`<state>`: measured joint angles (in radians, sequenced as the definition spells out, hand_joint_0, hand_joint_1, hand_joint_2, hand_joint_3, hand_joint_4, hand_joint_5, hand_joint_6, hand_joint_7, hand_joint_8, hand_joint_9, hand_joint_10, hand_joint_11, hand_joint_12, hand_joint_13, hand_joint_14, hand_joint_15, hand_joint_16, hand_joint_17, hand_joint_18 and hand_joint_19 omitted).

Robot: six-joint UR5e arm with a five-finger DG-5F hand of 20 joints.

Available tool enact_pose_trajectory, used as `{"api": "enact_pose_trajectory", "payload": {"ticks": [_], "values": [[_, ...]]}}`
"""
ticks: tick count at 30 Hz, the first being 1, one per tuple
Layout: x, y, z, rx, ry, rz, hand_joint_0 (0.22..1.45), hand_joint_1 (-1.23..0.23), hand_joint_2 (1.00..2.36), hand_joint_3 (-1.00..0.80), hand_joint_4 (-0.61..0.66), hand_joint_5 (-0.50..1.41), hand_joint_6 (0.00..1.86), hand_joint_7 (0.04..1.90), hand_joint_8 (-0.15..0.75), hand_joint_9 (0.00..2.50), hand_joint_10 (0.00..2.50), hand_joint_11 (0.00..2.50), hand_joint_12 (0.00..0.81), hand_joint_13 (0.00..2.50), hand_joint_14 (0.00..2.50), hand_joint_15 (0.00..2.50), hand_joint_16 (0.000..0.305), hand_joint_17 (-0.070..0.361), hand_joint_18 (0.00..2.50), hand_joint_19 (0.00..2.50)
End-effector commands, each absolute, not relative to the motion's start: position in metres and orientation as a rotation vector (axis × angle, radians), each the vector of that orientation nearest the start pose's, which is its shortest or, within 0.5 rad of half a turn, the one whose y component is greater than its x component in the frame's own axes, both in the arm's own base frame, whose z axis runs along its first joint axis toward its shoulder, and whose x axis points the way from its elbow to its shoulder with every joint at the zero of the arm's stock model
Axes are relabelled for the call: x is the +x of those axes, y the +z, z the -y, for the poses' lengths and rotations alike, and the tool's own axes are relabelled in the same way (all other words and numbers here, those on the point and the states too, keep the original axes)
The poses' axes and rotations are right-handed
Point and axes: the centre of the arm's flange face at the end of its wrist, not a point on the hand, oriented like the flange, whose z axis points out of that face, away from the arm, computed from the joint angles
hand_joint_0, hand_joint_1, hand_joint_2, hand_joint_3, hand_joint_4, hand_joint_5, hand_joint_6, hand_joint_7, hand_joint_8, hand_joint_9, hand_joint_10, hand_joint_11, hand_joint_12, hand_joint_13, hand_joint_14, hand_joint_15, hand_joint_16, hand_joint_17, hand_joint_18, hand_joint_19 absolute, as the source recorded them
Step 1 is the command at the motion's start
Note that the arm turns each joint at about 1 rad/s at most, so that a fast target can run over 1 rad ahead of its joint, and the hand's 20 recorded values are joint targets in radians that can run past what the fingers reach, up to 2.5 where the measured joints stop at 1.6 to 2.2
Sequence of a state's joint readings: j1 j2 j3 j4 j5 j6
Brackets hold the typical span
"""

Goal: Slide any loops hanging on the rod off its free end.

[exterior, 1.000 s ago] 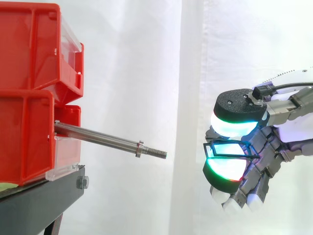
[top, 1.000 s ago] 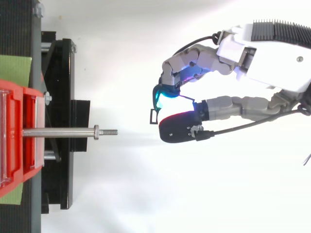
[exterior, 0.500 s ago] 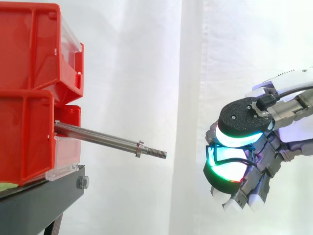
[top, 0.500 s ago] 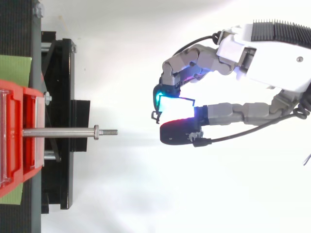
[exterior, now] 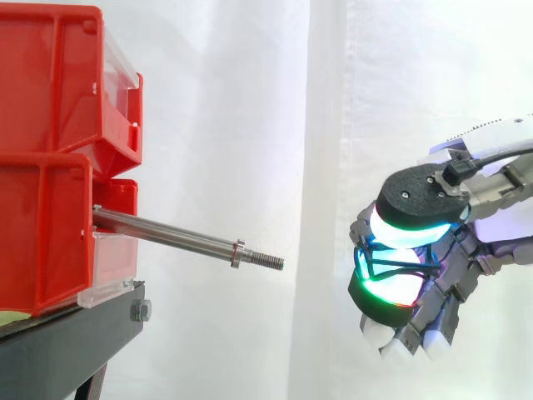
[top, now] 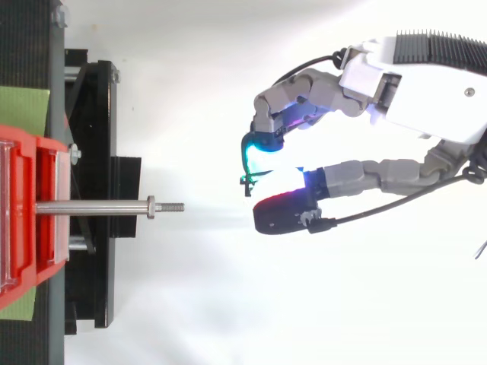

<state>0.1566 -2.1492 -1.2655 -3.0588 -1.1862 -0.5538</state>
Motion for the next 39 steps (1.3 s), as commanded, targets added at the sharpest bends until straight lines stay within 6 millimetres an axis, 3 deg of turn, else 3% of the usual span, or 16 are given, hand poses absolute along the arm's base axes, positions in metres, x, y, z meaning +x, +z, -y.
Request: {"api": "enact_pose_trajectory", "payload": {"ticks": [1, 3, 7, 13, 15, 23, 28, 34, 38, 39], "values": [[0.7001, 0.2973, 0.0613, 0.987, 0.518, -1.476, 0.61, -0.51, 1.01, -0.30, 0.26, -0.17, 0.89, 1.16, 0.365, 0.83, 0.01, 0.38, 0.375, 0.78, 0.01, 0.17, 0.057, 0.129, 0.84, 0.43], [0.7000, 0.2973, 0.0624, 0.988, 0.517, -1.475, 0.61, -0.43, 1.02, -0.28, 0.26, -0.16, 0.88, 1.17, 0.359, 0.83, 0.01, 0.36, 0.379, 0.78, 0.01, 0.17, 0.057, 0.129, 0.83, 0.44], [0.7002, 0.2962, 0.0624, 0.988, 0.516, -1.477, 0.61, -0.42, 1.02, -0.23, 0.24, -0.14, 0.86, 1.15, 0.361, 0.84, 0.01, 0.33, 0.380, 0.78, 0.01, 0.17, 0.058, 0.131, 0.83, 0.44], [0.7001, 0.2973, 0.0613, 0.987, 0.518, -1.476, 0.61, -0.58, 1.02, -0.08, 0.27, -0.16, 0.84, 1.08, 0.385, 0.82, 0.01, 0.33, 0.406, 0.80, 0.00, 0.16, 0.063, 0.142, 0.88, 0.39], [0.7000, 0.2973, 0.0624, 0.988, 0.517, -1.475, 0.61, -0.69, 1.02, -0.05, 0.29, -0.18, 0.85, 1.08, 0.383, 0.81, 0.01, 0.35, 0.408, 0.81, 0.01, 0.16, 0.064, 0.143, 0.89, 0.37], [0.7000, 0.2973, 0.0624, 0.988, 0.517, -1.475, 0.63, -0.72, 1.02, -0.06, 0.27, -0.18, 0.86, 1.07, 0.379, 0.83, 0.01, 0.42, 0.400, 0.80, 0.01, 0.16, 0.061, 0.138, 0.88, 0.37], [0.7001, 0.2973, 0.0615, 0.987, 0.517, -1.475, 0.61, -0.69, 1.02, -0.10, 0.29, -0.18, 0.87, 1.10, 0.374, 0.85, 0.01, 0.43, 0.391, 0.80, 0.01, 0.16, 0.060, 0.135, 0.88, 0.39], [0.7000, 0.2973, 0.0625, 0.990, 0.517, -1.474, 0.59, -0.48, 1.01, -0.18, 0.27, -0.17, 0.87, 1.17, 0.383, 0.88, 0.01, 0.39, 0.405, 0.81, 0.01, 0.17, 0.064, 0.143, 0.89, 0.41], [0.7000, 0.2973, 0.0625, 0.988, 0.516, -1.475, 0.61, -0.49, 1.01, -0.12, 0.24, -0.16, 0.88, 1.14, 0.404, 0.88, 0.01, 0.38, 0.424, 0.82, 0.01, 0.15, 0.068, 0.153, 0.92, 0.39], [0.7000, 0.2973, 0.0625, 0.990, 0.517, -1.474, 0.61, -0.56, 1.01, -0.05, 0.27, -0.17, 0.88, 1.11, 0.411, 0.87, 0.01, 0.38, 0.433, 0.83, 0.00, 0.15, 0.069, 0.155, 0.94, 0.38]]}}
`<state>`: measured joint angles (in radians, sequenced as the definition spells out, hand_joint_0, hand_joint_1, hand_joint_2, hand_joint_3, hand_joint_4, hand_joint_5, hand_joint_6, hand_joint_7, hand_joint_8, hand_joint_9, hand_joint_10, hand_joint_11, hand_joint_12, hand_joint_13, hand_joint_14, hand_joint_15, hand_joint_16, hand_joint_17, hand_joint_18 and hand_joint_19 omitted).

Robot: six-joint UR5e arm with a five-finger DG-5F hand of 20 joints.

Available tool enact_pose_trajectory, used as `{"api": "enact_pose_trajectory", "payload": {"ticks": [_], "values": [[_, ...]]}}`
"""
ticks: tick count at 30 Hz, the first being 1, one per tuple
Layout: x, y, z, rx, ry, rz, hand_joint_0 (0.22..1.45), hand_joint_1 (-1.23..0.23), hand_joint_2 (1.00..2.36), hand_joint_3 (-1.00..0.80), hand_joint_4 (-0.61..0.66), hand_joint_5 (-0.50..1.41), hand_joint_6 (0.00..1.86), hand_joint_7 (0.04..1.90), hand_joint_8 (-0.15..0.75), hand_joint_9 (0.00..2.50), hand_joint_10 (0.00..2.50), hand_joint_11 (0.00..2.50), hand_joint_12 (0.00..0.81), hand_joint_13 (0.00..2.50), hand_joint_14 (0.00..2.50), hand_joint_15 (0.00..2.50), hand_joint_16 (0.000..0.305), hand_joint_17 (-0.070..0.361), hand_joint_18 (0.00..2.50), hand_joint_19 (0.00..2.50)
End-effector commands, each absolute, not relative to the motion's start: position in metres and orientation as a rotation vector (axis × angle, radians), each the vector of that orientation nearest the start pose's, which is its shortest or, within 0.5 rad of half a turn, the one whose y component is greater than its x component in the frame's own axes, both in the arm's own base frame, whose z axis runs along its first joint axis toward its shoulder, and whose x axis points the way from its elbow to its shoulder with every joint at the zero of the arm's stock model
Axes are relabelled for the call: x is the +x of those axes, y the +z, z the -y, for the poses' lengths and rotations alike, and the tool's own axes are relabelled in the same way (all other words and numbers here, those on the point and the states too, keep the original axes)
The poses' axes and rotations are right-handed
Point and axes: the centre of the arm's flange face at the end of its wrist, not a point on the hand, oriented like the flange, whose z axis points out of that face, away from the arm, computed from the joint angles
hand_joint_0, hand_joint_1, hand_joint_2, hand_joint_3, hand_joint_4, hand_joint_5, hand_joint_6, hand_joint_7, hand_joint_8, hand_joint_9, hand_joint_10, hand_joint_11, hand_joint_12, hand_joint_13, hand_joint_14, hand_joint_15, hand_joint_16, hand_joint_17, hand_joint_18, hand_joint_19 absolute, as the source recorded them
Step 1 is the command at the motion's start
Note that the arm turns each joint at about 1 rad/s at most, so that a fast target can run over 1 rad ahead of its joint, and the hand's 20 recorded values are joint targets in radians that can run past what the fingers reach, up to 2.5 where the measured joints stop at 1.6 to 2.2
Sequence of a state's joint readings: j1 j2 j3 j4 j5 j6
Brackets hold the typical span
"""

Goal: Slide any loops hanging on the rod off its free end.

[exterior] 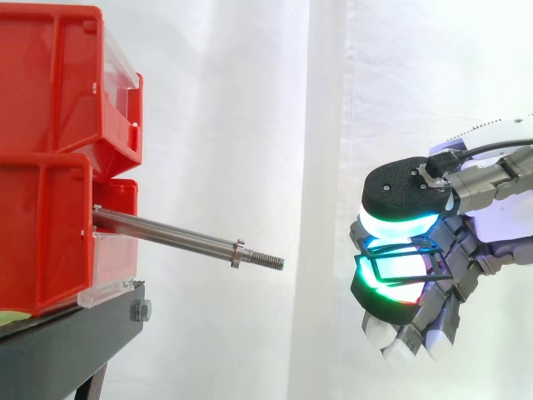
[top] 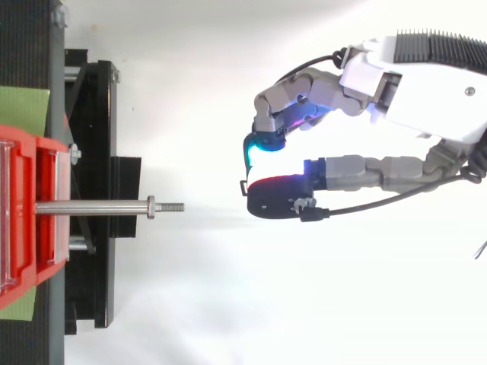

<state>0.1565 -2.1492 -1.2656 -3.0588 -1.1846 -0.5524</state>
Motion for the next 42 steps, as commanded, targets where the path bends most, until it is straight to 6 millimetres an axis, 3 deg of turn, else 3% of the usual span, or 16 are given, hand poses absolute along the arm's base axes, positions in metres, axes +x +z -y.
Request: {"api": "enact_pose_trajectory", "payload": {"ticks": [1, 4, 10, 21, 32, 36, 42], "values": [[0.7000, 0.2973, 0.0625, 0.990, 0.517, -1.474, 0.61, -0.59, 1.00, -0.03, 0.28, -0.17, 0.88, 1.10, 0.420, 0.86, 0.01, 0.38, 0.439, 0.83, 0.00, 0.15, 0.070, 0.158, 0.95, 0.36], [0.7000, 0.2973, 0.0624, 0.989, 0.518, -1.475, 0.63, -0.66, 1.01, 0.00, 0.27, -0.18, 0.89, 1.06, 0.413, 0.85, 0.01, 0.42, 0.429, 0.83, 0.00, 0.15, 0.069, 0.154, 0.95, 0.35], [0.7000, 0.2973, 0.0625, 0.988, 0.516, -1.475, 0.63, -0.71, 1.02, -0.13, 0.26, -0.19, 0.89, 1.04, 0.378, 0.84, 0.01, 0.46, 0.392, 0.80, 0.01, 0.17, 0.060, 0.134, 0.88, 0.39], [0.7001, 0.2973, 0.0622, 0.987, 0.518, -1.476, 0.60, -0.55, 1.01, -0.36, 0.27, -0.18, 0.85, 1.06, 0.367, 0.85, 0.01, 0.42, 0.378, 0.79, 0.01, 0.18, 0.058, 0.130, 0.86, 0.42], [0.7001, 0.2973, 0.0622, 0.987, 0.518, -1.476, 0.60, -0.53, 1.02, -0.17, 0.26, -0.18, 0.86, 1.10, 0.383, 0.85, 0.01, 0.41, 0.396, 0.81, 0.01, 0.17, 0.061, 0.136, 0.87, 0.41], [0.7001, 0.2972, 0.0621, 0.986, 0.520, -1.477, 0.60, -0.63, 1.01, -0.04, 0.26, -0.17, 0.88, 1.13, 0.405, 0.87, 0.01, 0.42, 0.419, 0.83, 0.00, 0.16, 0.066, 0.149, 0.93, 0.38], [0.7001, 0.2973, 0.0622, 0.987, 0.518, -1.476, 0.62, -0.67, 1.01, -0.03, 0.22, -0.17, 0.89, 1.11, 0.402, 0.88, 0.01, 0.44, 0.412, 0.83, 0.01, 0.15, 0.065, 0.147, 0.93, 0.37]]}}
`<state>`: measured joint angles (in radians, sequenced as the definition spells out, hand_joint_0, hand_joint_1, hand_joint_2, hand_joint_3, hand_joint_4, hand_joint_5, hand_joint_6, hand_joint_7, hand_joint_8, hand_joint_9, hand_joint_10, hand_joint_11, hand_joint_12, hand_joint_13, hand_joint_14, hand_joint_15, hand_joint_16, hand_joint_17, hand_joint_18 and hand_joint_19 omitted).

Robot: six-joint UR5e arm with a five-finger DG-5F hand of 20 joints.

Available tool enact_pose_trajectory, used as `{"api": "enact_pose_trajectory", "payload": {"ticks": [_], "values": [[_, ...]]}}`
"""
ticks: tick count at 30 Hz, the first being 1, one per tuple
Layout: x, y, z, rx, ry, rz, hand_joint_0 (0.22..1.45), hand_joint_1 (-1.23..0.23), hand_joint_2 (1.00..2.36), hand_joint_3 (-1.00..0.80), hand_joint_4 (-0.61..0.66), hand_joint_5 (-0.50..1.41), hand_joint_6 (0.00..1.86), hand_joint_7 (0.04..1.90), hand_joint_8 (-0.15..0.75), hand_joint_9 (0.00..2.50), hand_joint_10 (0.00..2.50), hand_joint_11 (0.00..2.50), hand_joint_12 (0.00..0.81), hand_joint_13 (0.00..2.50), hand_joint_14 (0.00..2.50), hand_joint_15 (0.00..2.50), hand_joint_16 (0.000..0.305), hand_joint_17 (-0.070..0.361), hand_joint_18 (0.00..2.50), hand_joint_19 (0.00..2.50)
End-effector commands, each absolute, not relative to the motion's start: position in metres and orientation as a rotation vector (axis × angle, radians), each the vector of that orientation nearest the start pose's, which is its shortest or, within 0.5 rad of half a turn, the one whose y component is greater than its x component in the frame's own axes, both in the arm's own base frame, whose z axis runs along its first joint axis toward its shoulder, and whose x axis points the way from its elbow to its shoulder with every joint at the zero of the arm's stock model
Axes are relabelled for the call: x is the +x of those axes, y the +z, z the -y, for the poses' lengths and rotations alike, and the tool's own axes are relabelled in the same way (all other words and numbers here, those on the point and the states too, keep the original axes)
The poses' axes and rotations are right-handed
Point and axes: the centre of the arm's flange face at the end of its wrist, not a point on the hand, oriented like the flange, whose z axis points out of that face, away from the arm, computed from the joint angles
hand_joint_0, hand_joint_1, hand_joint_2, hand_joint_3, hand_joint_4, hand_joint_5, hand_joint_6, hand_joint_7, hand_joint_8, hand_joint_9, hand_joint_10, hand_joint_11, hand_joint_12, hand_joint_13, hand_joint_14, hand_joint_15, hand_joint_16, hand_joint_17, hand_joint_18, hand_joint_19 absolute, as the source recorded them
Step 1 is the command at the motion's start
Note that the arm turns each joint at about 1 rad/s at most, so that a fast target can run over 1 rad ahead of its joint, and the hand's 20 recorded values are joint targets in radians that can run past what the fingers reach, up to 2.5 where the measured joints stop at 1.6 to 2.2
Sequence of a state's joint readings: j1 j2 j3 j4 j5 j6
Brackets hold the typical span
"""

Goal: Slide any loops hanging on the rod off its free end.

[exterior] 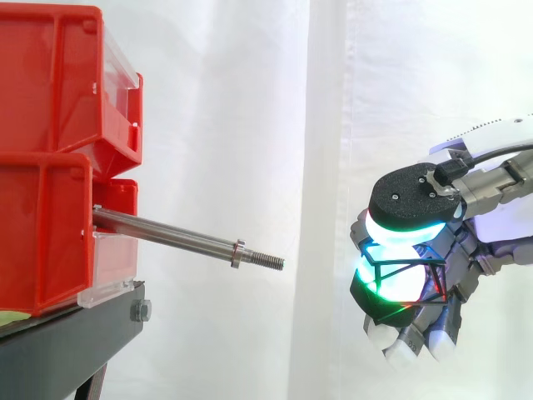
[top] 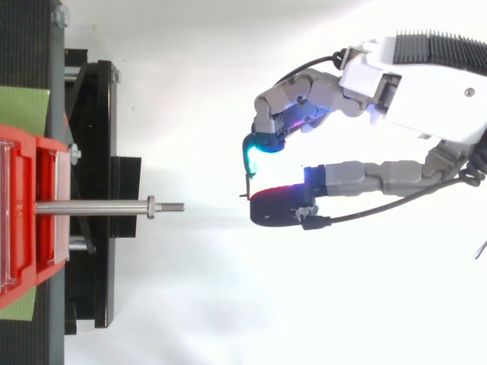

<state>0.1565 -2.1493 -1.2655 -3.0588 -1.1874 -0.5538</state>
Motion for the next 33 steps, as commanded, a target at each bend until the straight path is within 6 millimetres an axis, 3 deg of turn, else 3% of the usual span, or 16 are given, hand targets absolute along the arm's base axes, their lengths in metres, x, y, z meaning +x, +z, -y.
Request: {"api": "enact_pose_trajectory", "payload": {"ticks": [1, 14, 18, 24, 28, 33], "values": [[0.700, 0.296, 0.062, 0.987, 0.517, -1.478, 0.62, -0.67, 1.01, -0.03, 0.22, -0.17, 0.89, 1.11, 0.400, 0.88, 0.01, 0.44, 0.412, 0.83, 0.00, 0.15, 0.065, 0.147, 0.93, 0.37], [0.700, 0.297, 0.062, 0.987, 0.518, -1.480, 0.65, -0.71, 1.02, -0.11, 0.11, -0.19, 0.88, 1.07, 0.342, 0.83, 0.01, 0.43, 0.371, 0.80, 0.01, 0.17, 0.055, 0.124, 0.85, 0.39], [0.699, 0.296, 0.062, 0.960, 0.493, -1.505, 0.63, -0.69, 1.02, -0.10, 0.18, -0.19, 0.88, 1.08, 0.354, 0.86, 0.01, 0.44, 0.375, 0.80, 0.01, 0.17, 0.056, 0.127, 0.86, 0.40], [0.699, 0.296, 0.058, 0.913, 0.478, -1.536, 0.63, -0.68, 1.02, -0.11, 0.18, -0.19, 0.87, 1.09, 0.359, 0.87, 0.01, 0.44, 0.379, 0.80, 0.01, 0.17, 0.057, 0.128, 0.86, 0.39], [0.690, 0.326, 0.055, 0.896, 0.500, -1.516, 0.63, -0.68, 1.02, -0.13, 0.18, -0.19, 0.87, 1.08, 0.373, 1.03, 0.01, 0.57, 0.377, 0.81, 0.01, 0.16, 0.056, 0.127, 0.86, 0.39], [0.680, 0.333, 0.057, 0.914, 0.457, -1.555, 0.64, -0.68, 1.02, -0.16, 0.17, -0.20, 0.87, 1.05, 0.377, 1.11, 0.02, 0.77, 0.376, 0.84, 0.01, 0.18, 0.056, 0.125, 0.87, 0.38]]}}
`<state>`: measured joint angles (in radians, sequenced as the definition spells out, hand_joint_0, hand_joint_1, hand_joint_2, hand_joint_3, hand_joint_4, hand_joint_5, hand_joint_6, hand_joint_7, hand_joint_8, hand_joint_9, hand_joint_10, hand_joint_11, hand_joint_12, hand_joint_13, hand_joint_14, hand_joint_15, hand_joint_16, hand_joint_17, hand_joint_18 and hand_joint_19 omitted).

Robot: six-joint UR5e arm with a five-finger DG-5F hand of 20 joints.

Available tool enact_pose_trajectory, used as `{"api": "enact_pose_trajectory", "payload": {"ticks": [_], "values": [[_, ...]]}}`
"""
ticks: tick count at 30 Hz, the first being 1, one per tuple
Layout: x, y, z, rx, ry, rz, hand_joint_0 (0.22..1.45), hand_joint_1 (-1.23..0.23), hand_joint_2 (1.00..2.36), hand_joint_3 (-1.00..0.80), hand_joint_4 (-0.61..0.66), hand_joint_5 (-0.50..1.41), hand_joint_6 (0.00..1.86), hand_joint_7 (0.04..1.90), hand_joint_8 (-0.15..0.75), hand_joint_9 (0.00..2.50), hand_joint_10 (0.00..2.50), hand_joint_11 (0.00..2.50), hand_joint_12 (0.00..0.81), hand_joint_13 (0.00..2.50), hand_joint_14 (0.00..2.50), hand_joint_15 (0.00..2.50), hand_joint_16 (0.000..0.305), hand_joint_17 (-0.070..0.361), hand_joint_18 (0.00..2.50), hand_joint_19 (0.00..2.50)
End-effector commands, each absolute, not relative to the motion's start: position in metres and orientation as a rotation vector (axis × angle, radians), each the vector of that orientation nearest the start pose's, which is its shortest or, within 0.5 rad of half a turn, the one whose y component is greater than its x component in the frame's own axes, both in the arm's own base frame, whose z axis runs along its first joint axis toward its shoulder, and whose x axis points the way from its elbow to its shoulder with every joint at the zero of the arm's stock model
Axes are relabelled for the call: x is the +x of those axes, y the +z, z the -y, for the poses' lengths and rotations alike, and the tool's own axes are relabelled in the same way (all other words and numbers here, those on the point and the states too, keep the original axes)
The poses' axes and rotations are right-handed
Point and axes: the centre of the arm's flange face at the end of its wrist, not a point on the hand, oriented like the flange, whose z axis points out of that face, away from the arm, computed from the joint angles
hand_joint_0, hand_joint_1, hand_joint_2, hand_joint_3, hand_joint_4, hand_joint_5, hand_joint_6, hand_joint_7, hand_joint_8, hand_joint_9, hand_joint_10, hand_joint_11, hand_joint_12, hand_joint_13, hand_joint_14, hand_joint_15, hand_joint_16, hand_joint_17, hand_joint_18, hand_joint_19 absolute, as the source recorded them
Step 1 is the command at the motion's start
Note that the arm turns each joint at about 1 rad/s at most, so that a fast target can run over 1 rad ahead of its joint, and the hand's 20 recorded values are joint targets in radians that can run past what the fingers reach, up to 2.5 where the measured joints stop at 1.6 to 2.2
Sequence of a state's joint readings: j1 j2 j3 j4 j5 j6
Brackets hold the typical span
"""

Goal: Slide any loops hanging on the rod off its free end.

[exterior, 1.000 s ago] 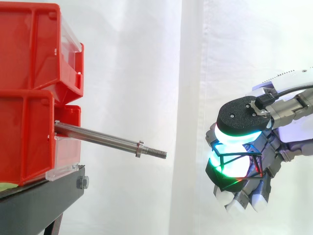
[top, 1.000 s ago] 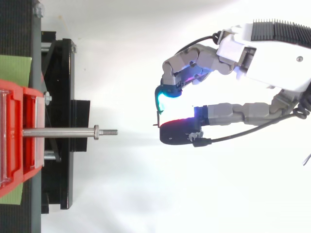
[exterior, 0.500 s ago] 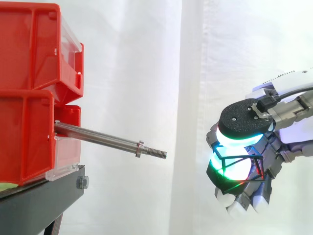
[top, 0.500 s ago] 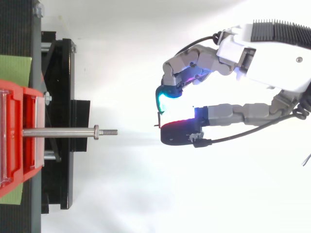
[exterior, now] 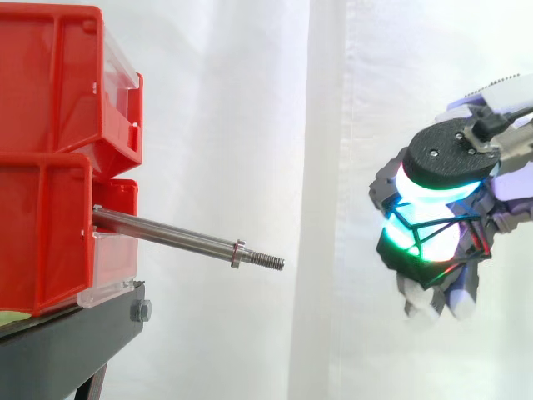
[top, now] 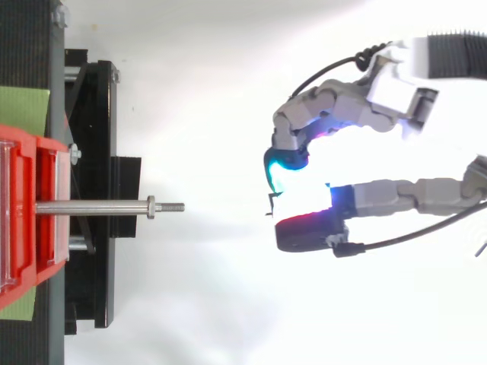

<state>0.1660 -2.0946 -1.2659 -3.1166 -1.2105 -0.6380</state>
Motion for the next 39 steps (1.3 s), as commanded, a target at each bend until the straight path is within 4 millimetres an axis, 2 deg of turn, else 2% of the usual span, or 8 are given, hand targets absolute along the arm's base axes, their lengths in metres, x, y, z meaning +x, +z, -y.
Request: {"api": "enact_pose_trajectory", "payload": {"ticks": [1, 9, 11, 17, 19, 22, 33, 39], "values": [[0.676, 0.331, 0.060, 0.932, 0.426, -1.569, 0.64, -0.68, 1.02, -0.17, 0.17, -0.20, 0.88, 1.05, 0.379, 1.11, 0.02, 0.79, 0.377, 0.84, 0.01, 0.18, 0.056, 0.125, 0.87, 0.38], [0.674, 0.330, 0.063, 0.966, 0.376, -1.547, 0.65, -0.67, 1.02, -0.21, 0.16, -0.21, 0.87, 1.02, 0.398, 1.32, 0.01, 1.09, 0.377, 0.88, 0.01, 0.20, 0.055, 0.124, 0.86, 0.38], [0.676, 0.330, 0.063, 0.962, 0.384, -1.530, 0.66, -0.67, 1.02, -0.22, 0.16, -0.21, 0.87, 1.02, 0.414, 1.35, 0.01, 1.05, 0.381, 0.89, 0.01, 0.20, 0.055, 0.125, 0.86, 0.37], [0.672, 0.305, 0.064, 0.960, 0.403, -1.506, 0.65, -0.65, 1.02, -0.24, 0.19, -0.21, 0.87, 1.00, 0.462, 1.64, 0.02, 1.00, 0.371, 1.01, 0.01, 0.20, 0.055, 0.125, 0.88, 0.36], [0.673, 0.300, 0.064, 0.957, 0.415, -1.484, 0.65, -0.65, 1.02, -0.24, 0.19, -0.21, 0.87, 1.00, 0.460, 1.63, 0.02, 0.99, 0.373, 1.01, 0.01, 0.21, 0.056, 0.126, 0.89, 0.36], [0.677, 0.302, 0.063, 0.950, 0.435, -1.447, 0.65, -0.65, 1.02, -0.24, 0.19, -0.22, 0.87, 1.01, 0.453, 1.54, 0.02, 0.91, 0.376, 1.01, 0.01, 0.21, 0.056, 0.126, 0.89, 0.36], [0.679, 0.303, 0.063, 0.941, 0.444, -1.432, 0.66, -0.64, 1.02, -0.23, 0.22, -0.22, 0.88, 0.99, 0.475, 0.95, 0.00, 0.17, 0.366, 0.88, 0.00, 0.12, 0.056, 0.125, 0.87, 0.35], [0.680, 0.304, 0.065, 0.876, 0.390, -1.465, 0.66, -0.64, 1.02, -0.23, 0.22, -0.22, 0.88, 0.98, 0.433, 0.71, 0.00, 0.00, 0.367, 0.79, 0.00, 0.09, 0.056, 0.125, 0.85, 0.34]]}}
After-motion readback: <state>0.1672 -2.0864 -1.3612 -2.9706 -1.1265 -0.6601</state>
